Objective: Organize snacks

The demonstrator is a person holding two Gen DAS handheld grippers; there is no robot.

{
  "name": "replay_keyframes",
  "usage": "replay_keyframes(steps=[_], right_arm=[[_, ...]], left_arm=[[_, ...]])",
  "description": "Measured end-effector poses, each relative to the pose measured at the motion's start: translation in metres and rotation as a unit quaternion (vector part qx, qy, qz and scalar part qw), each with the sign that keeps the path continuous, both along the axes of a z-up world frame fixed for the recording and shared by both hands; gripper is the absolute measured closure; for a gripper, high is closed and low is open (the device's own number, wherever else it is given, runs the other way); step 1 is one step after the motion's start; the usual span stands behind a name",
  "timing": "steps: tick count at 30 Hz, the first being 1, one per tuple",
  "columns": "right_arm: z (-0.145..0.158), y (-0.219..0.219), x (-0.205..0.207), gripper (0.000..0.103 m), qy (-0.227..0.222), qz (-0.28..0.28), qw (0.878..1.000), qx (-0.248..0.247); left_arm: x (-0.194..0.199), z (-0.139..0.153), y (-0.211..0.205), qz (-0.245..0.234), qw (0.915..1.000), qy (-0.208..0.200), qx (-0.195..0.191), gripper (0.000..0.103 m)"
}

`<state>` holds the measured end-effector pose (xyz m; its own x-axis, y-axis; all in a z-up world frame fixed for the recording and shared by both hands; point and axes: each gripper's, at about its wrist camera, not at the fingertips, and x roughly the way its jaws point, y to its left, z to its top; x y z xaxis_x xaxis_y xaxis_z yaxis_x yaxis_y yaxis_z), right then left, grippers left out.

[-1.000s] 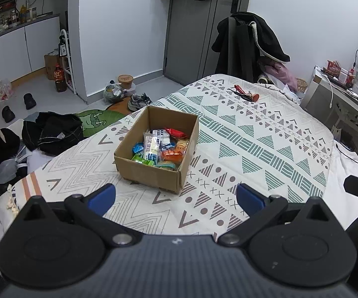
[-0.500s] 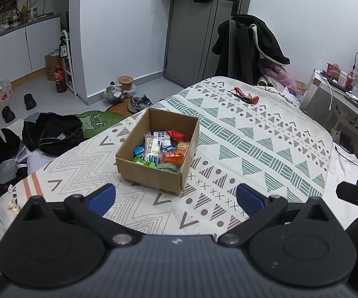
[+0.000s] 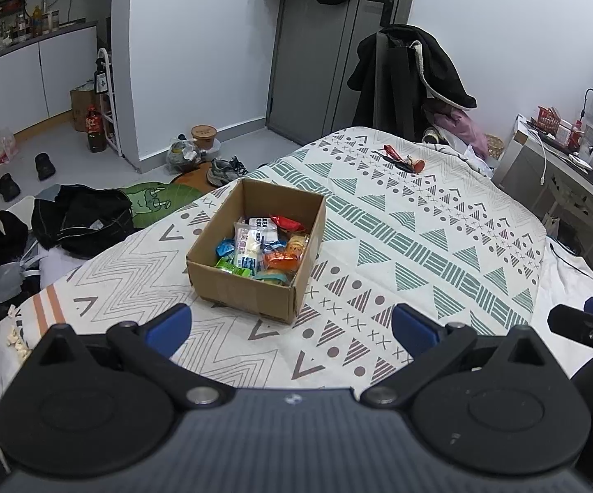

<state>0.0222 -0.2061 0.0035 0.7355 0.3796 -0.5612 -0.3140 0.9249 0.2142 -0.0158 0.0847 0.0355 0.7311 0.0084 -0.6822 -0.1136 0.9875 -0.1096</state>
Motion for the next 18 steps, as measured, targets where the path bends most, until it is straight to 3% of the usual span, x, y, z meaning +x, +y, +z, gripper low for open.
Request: replay_keyframes(steps=[18], right_arm=[[-0.0007, -0.0062, 0.0006, 0.0, 0.0, -0.007, 1.0, 0.003]], left_arm=[[-0.0014, 0.0002, -0.0012, 0.0, 1.0, 0.001, 0.001, 0.0]])
